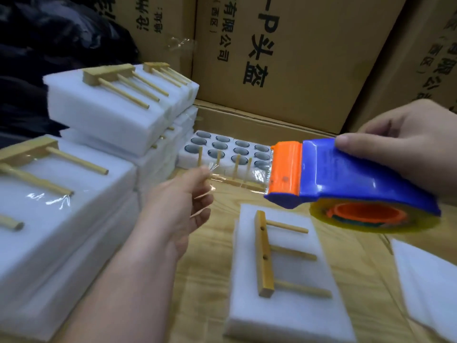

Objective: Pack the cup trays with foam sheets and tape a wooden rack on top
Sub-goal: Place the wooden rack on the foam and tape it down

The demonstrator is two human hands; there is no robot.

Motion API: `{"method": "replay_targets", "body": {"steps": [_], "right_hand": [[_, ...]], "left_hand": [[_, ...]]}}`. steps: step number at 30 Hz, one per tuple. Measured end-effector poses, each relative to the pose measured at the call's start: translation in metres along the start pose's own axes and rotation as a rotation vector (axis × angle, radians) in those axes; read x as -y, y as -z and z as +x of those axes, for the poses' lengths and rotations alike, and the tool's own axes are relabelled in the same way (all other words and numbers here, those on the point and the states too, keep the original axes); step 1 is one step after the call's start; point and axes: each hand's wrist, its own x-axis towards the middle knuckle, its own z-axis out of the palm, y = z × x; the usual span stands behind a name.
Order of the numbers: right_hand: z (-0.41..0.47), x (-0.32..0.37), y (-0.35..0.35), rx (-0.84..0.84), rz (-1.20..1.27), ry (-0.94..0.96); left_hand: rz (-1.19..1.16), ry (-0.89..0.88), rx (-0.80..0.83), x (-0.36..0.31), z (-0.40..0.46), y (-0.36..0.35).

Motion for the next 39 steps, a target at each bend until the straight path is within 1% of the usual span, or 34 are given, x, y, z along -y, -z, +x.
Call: {"method": "replay_targets", "body": {"steps": [3, 7, 11, 14, 18, 22, 26, 31, 35, 39], "right_hand": [[-0.002, 0.011, 0.003, 0.048, -0.043, 0.009], [-0.003, 0.020, -0.010, 0.167, -0.136, -0.021], [0.003, 0.015, -0.018, 0.192, -0.228, -0.033], [0.004, 0.012, -0.011, 0.196, -0.236, -0.060], [0.008, 0.006, 0.010, 0.179, -0.243, -0.021], [0.021, 0.001, 0.037, 0.151, -0.306, 0.004], [0.035, 0.017, 0.041, 0.214, -0.374, 0.022], [0.049, 0.044, 0.034, 0.267, -0.383, 0.085], [0.058, 0.056, 0.027, 0.297, -0.411, 0.132], [0.065, 0.066, 0.022, 0.355, -0.486, 0.201]], "left_hand": [[-0.082, 0.099, 0.049, 0.014, -0.019, 0.015], [-0.119, 0.215, -0.019, 0.042, -0.029, 0.028], [-0.117, 0.299, -0.027, 0.059, -0.031, 0.027], [-0.123, 0.271, -0.023, 0.062, -0.027, 0.025], [-0.144, 0.197, -0.085, 0.058, -0.015, 0.031], [-0.068, 0.222, -0.037, 0.066, -0.018, 0.028], [-0.029, 0.265, -0.047, 0.078, -0.020, 0.023], [0.044, 0.257, -0.049, 0.083, -0.021, 0.020], [0.171, 0.168, -0.069, 0.088, -0.025, 0.018], [0.268, 0.123, -0.081, 0.091, -0.026, 0.016]]}}
